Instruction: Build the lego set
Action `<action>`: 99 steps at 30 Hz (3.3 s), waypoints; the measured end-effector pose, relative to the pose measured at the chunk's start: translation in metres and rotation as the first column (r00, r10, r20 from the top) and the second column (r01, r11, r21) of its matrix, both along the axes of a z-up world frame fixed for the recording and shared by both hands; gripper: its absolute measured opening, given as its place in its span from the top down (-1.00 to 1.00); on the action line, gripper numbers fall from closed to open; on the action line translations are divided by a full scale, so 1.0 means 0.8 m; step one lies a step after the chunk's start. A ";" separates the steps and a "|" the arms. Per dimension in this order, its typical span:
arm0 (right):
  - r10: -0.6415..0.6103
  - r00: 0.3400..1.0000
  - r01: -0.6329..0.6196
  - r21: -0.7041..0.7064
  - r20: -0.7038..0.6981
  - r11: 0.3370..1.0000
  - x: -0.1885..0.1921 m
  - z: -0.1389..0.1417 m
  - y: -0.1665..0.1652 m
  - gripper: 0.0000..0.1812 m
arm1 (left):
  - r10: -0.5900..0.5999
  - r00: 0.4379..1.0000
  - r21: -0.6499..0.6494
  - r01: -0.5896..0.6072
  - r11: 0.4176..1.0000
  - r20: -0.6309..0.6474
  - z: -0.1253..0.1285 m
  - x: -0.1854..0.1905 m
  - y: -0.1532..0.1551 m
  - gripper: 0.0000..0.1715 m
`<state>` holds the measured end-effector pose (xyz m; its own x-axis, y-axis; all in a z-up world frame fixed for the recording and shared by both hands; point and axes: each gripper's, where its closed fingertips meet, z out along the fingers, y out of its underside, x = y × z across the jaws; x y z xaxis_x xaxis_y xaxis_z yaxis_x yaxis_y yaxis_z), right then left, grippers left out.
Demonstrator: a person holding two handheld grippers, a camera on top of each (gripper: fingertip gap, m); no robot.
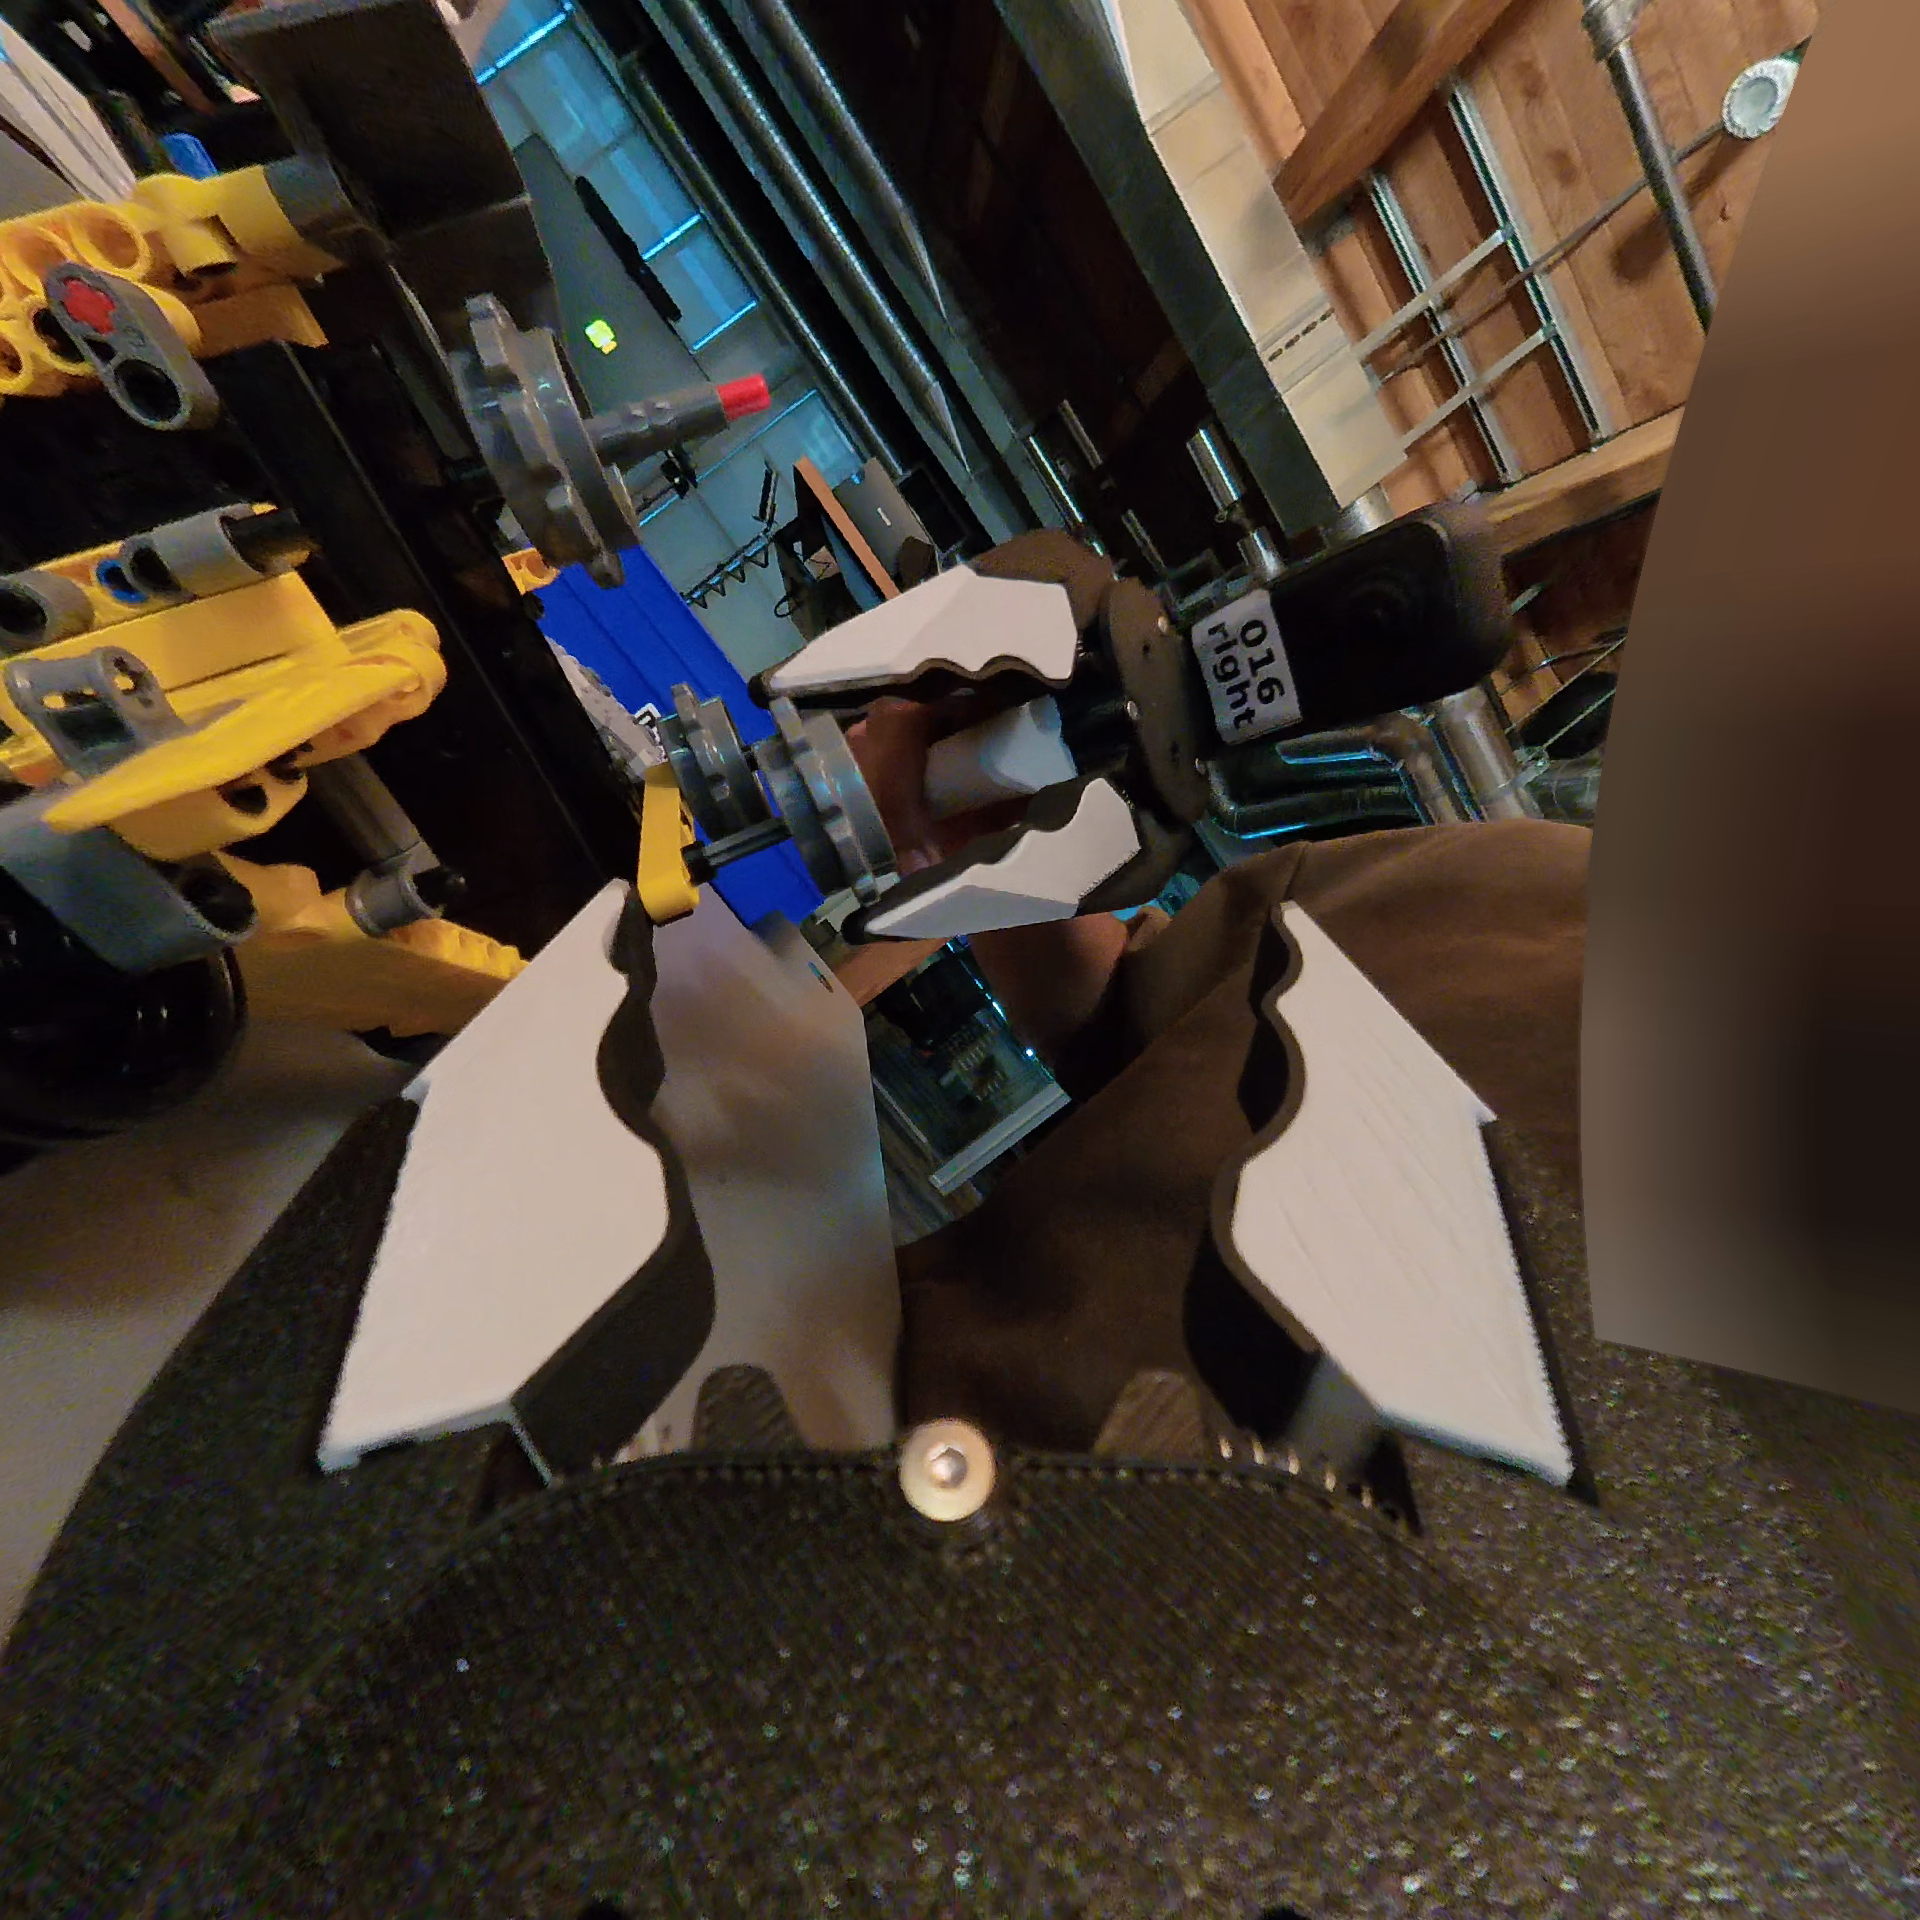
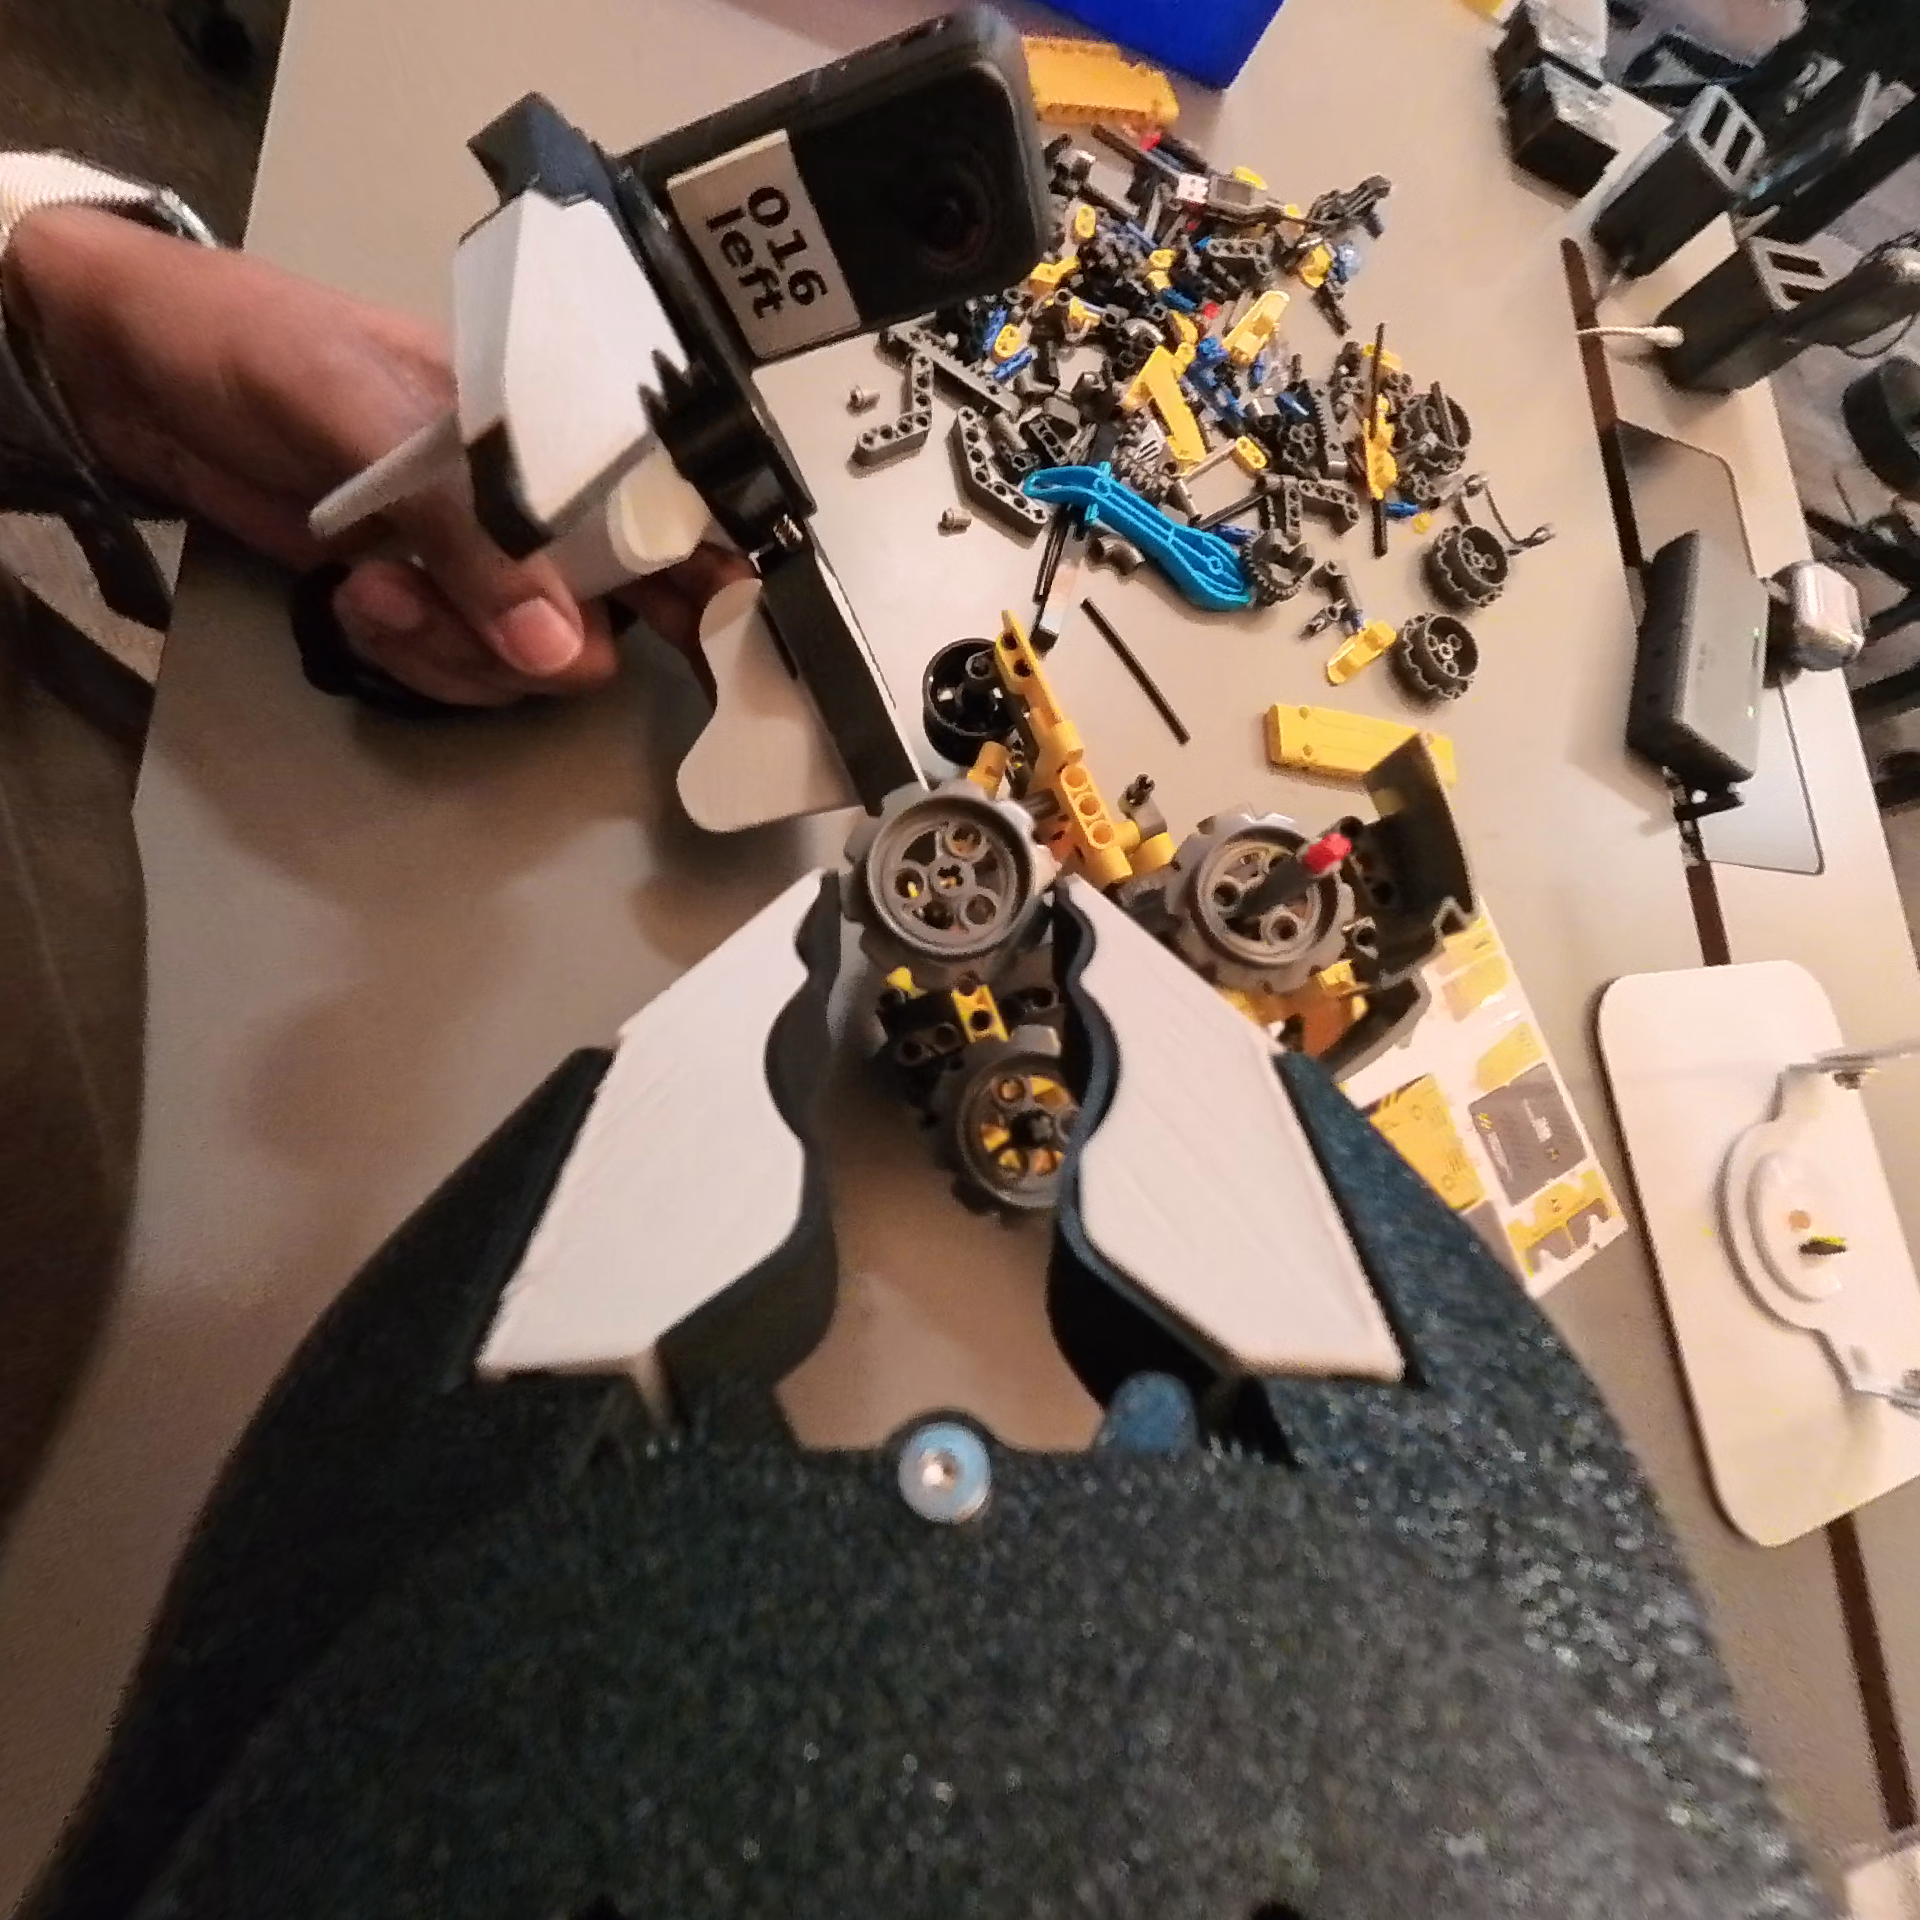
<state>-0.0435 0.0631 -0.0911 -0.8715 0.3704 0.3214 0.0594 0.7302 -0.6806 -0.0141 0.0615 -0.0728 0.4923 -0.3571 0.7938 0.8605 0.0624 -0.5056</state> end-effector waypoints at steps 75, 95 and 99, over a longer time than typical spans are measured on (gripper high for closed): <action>-0.072 0.997 0.073 0.170 -0.014 0.983 -0.003 -0.007 0.006 0.57 | 0.091 0.994 -0.063 -0.088 0.994 0.052 -0.005 -0.014 0.011 -0.16; -0.078 0.992 0.095 0.180 -0.100 0.979 -0.011 -0.006 0.016 0.57 | 0.187 0.981 -0.107 -0.181 0.978 0.046 0.001 -0.022 0.027 -0.27; -0.077 0.993 0.092 0.171 -0.093 0.981 -0.011 -0.006 0.016 0.57 | 0.207 0.978 -0.094 -0.205 0.974 0.014 0.008 -0.018 0.029 -0.41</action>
<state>-0.0521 0.0756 -0.0963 -0.8057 0.3733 0.4600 0.0732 0.8333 -0.5480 -0.0282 0.0849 -0.0667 0.5283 -0.1754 0.8308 0.8458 0.1945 -0.4968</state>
